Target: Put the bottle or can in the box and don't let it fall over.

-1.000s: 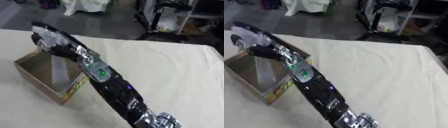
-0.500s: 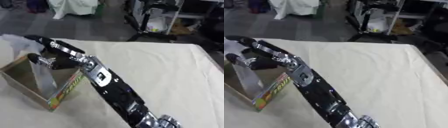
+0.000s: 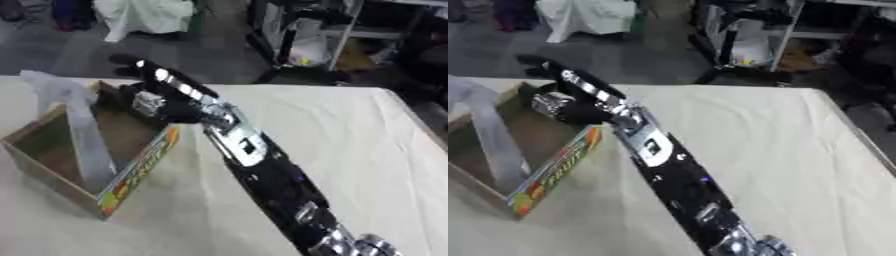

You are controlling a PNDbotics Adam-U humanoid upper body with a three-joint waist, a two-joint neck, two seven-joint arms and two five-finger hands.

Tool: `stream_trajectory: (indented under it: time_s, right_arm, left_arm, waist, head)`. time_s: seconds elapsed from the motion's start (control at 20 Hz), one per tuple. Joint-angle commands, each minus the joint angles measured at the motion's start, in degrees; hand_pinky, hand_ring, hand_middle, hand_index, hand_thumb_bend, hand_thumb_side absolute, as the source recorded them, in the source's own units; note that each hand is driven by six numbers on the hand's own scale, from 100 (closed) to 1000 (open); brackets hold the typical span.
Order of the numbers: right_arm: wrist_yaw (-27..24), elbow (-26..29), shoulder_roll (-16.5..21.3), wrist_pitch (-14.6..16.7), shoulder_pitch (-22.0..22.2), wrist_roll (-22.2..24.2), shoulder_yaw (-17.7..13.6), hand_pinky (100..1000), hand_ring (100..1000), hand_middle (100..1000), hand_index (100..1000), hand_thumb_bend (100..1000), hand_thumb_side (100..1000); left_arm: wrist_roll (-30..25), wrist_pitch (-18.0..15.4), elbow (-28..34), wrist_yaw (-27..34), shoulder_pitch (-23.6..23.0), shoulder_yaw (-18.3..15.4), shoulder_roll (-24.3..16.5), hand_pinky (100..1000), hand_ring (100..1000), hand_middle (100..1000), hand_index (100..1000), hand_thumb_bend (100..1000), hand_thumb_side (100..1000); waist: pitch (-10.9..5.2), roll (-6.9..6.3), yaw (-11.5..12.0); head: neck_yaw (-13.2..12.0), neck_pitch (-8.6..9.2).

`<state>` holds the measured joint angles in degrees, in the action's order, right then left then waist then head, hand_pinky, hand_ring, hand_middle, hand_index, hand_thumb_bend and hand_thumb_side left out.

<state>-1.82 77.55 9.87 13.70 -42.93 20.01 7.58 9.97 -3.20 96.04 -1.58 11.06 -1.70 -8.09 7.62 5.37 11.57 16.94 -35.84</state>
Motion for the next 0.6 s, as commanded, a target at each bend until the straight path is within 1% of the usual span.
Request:
stream_trajectory:
  time_s: [0.05,0.1,0.15,0.3,0.45,0.6]
  right_arm:
    - [-5.5,7.0,3.2,-3.0,3.1,-3.3,-2.0,808,1000,1000,1000,100,605]
    - [-6.9,9.3,3.8,-3.7,5.3,-4.2,-2.6,795,1000,1000,1000,123,642]
    - [-8.0,11.6,4.3,-4.0,7.6,-5.1,-3.2,789,998,1000,1000,100,605]
    - [-9.2,18.5,5.0,-4.3,15.3,-6.4,-5.3,767,980,987,1000,100,617]
    - [-8.8,23.8,3.6,-4.0,22.5,-8.4,-8.0,758,968,978,1000,100,616]
    - [-9.3,26.8,2.7,-3.6,28.5,-9.9,-9.5,755,967,980,1000,100,628]
  left_arm:
    - [0.7,-0.1,0.7,-0.4,-0.1,-0.8,-1.3,553,1000,925,829,446,664]
    - [0.8,-0.2,0.8,-0.5,-0.2,-0.9,-1.4,553,1000,925,828,446,664]
    - [0.9,-0.3,1.0,-0.5,-0.3,-1.0,-1.8,554,1000,925,828,447,664]
    - [1.3,-0.7,1.7,-1.3,-0.9,-1.5,-2.6,555,1000,923,827,444,660]
    - [2.1,-0.8,2.6,-2.2,-1.7,-2.0,-2.9,555,1000,923,826,445,661]
    - [2.2,-0.8,3.3,-3.1,-2.3,-2.1,-3.1,555,1000,923,825,456,654]
  waist:
    - [-1.57,-0.52,-1.2]
    - [-1.72,-0.53,-2.0]
    - [-1.86,-0.46,-2.8]
    - [-2.40,-0.15,-5.3]
    - [-2.19,-0.19,-8.1]
    - [-2.12,-0.52,-9.4]
  head:
    - [-3.6,-2.21]
    - [-4.9,-3.20]
    - [-6.2,-4.16]
    - [-8.3,-6.27]
    - [-9.8,-6.77]
    - [-11.0,-7.87]
